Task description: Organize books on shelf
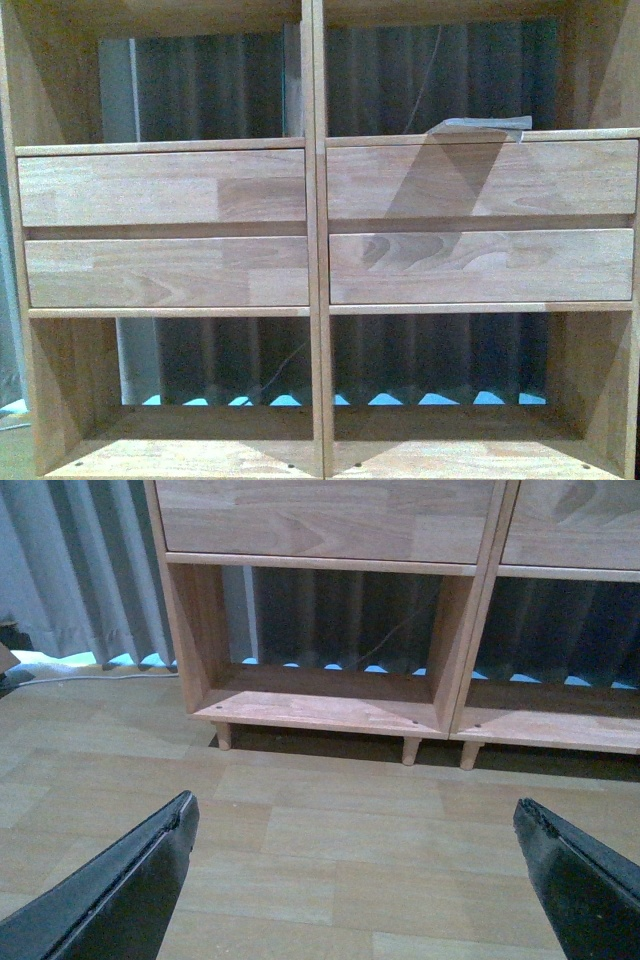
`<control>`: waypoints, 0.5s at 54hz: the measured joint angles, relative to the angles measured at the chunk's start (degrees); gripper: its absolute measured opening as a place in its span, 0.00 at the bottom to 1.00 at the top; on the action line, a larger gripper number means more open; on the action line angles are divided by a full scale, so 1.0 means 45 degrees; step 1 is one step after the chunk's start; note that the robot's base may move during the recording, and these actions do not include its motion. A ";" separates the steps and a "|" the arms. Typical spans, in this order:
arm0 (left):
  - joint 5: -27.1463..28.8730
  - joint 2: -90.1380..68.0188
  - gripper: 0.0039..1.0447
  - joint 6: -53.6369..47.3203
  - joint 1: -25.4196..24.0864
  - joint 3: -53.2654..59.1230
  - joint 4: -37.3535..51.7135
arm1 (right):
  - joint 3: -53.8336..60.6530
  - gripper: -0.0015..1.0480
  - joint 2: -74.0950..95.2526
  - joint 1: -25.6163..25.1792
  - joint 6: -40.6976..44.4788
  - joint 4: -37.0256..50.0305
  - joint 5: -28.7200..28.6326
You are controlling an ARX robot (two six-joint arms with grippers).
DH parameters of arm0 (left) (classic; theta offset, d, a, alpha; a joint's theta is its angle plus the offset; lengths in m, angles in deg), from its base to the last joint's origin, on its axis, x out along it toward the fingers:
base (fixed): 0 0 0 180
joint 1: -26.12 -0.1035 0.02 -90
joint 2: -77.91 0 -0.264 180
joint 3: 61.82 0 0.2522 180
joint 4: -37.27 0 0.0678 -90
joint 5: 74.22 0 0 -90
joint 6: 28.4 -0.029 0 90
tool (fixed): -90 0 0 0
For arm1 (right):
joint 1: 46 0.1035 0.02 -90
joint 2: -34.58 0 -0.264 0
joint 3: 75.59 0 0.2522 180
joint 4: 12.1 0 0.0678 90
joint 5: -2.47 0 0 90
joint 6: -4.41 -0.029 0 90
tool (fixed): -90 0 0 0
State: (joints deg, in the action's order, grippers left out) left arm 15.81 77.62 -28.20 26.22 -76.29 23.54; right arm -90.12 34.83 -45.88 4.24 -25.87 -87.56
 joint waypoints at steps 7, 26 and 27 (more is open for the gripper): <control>0.0000 0.0000 0.93 0.0000 0.0000 0.0000 0.0000 | 0.0000 0.93 0.0000 0.0000 0.0000 0.0000 0.0000; 0.0000 0.0000 0.93 0.0005 0.0000 0.0000 -0.0005 | 0.0000 0.93 0.0005 0.0000 0.0000 0.0000 0.0000; 0.0000 0.0000 0.93 0.0005 0.0000 0.0000 -0.0005 | 0.0000 0.93 0.0005 0.0000 0.0000 0.0000 -0.0005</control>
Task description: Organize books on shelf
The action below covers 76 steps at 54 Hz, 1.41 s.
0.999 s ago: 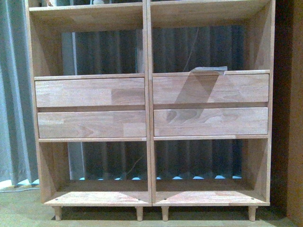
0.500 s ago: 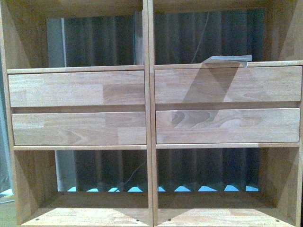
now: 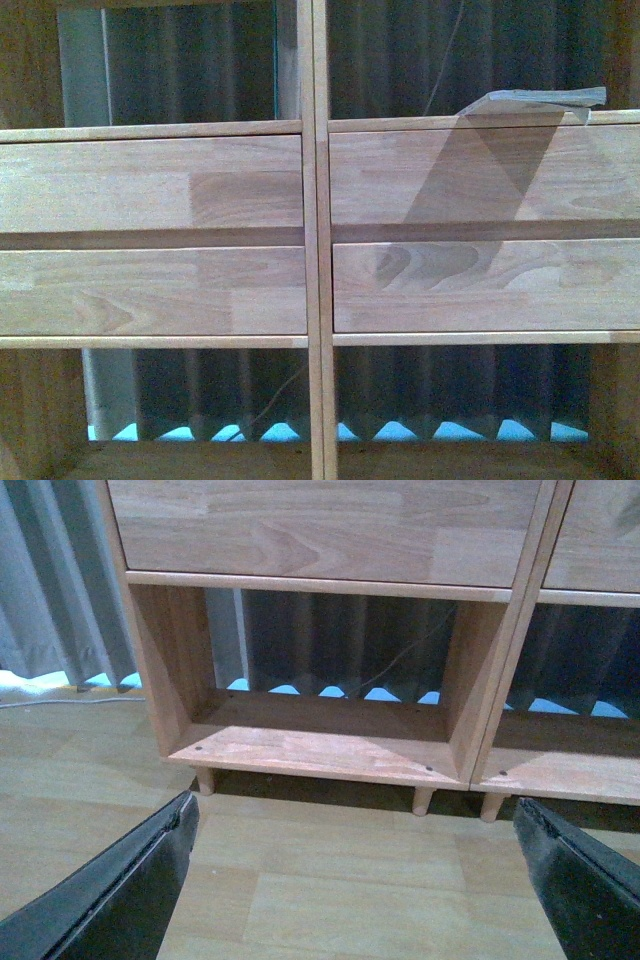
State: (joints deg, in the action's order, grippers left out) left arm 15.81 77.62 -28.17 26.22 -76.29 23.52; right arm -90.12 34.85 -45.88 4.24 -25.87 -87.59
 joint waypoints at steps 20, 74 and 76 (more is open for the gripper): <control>0.0005 0.0000 0.93 0.0000 0.0000 0.0000 0.0000 | 0.0000 0.93 -0.0010 0.0000 0.0000 0.0000 0.0015; 0.0000 -0.0010 0.93 0.0000 0.0000 0.0000 -0.0005 | 0.0000 0.93 -0.0010 0.0000 0.0000 -0.0005 0.0005; 0.0000 -0.0010 0.93 0.0000 0.0000 0.0000 -0.0005 | 0.0000 0.93 -0.0010 0.0000 0.0000 -0.0005 0.0005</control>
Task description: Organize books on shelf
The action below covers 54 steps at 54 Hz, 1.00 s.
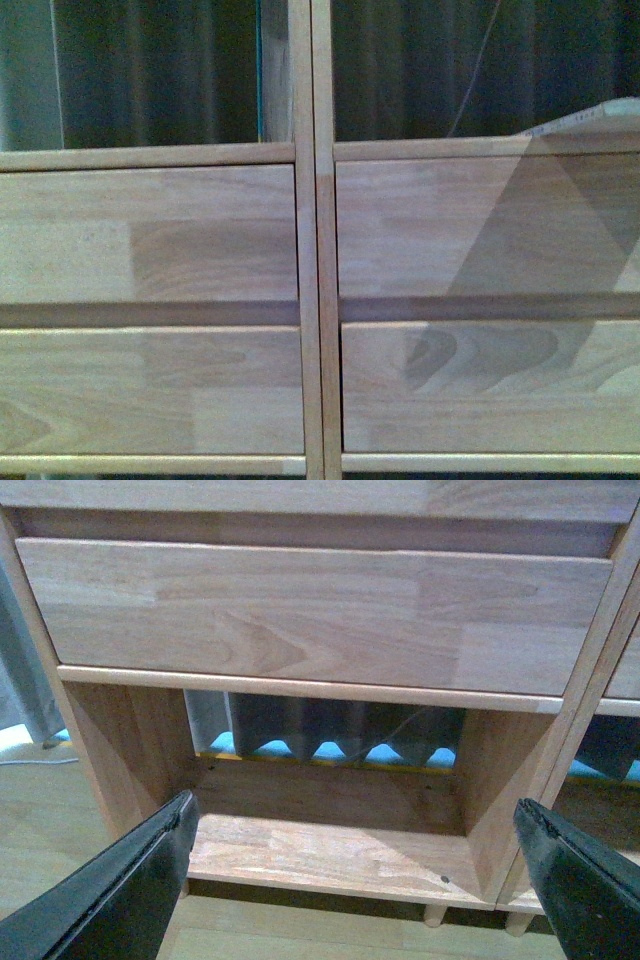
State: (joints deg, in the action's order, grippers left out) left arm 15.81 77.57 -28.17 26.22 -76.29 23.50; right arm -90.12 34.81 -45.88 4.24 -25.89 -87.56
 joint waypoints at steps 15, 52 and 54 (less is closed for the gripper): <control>0.0000 0.0010 0.93 0.0000 0.0000 0.0000 0.0000 | 0.0000 0.93 0.0000 0.0000 0.0000 0.0000 0.0000; 0.0000 0.0010 0.93 -0.0005 0.0000 0.0000 0.0005 | 0.0049 0.93 0.0733 0.0748 0.0267 0.1345 0.2652; 0.0005 0.0010 0.93 0.0000 0.0000 0.0000 0.0000 | 0.0039 0.93 0.1559 0.1564 0.0228 0.2856 0.5304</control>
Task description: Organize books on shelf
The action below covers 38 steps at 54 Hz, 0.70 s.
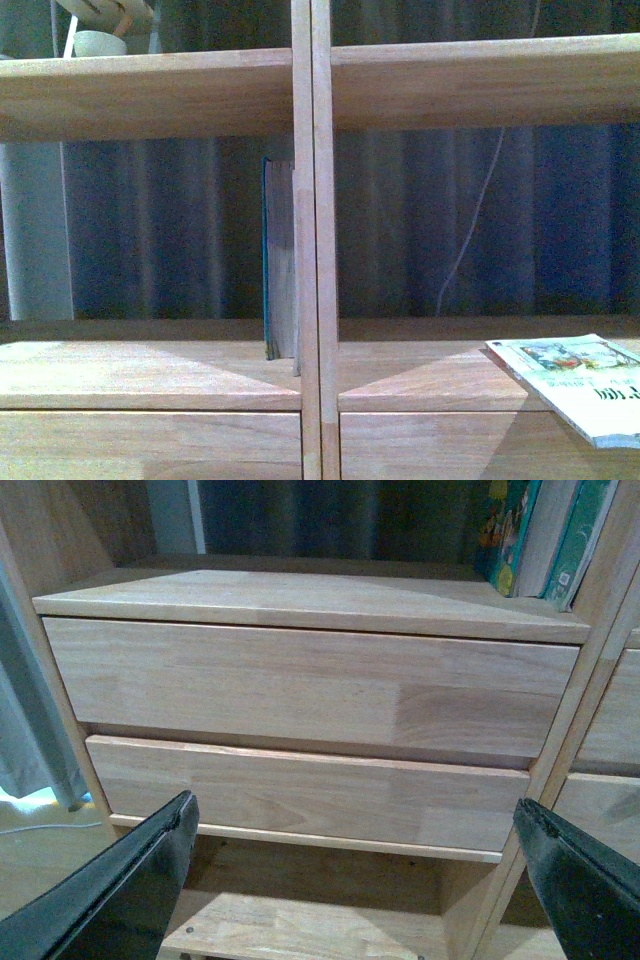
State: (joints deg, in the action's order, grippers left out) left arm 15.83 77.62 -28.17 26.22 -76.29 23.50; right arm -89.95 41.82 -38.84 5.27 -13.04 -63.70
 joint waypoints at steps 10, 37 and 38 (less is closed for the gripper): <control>-0.0005 0.0000 0.93 0.0000 0.0000 0.0000 0.0000 | -0.0748 0.93 0.3405 0.0568 -0.3852 -0.2249 0.8068; -0.0005 0.0000 0.93 0.0000 0.0000 0.0000 0.0000 | -0.5221 0.93 1.1448 -0.1326 -1.5669 -0.1637 0.1438; -0.0005 0.0000 0.93 0.0000 0.0000 0.0000 0.0000 | -0.5387 0.93 1.1696 -0.1341 -1.5844 -0.1520 0.1321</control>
State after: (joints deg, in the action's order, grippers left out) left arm 15.81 77.62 -28.17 26.22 -76.29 23.50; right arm -114.19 94.45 -44.88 -66.03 -19.88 -57.75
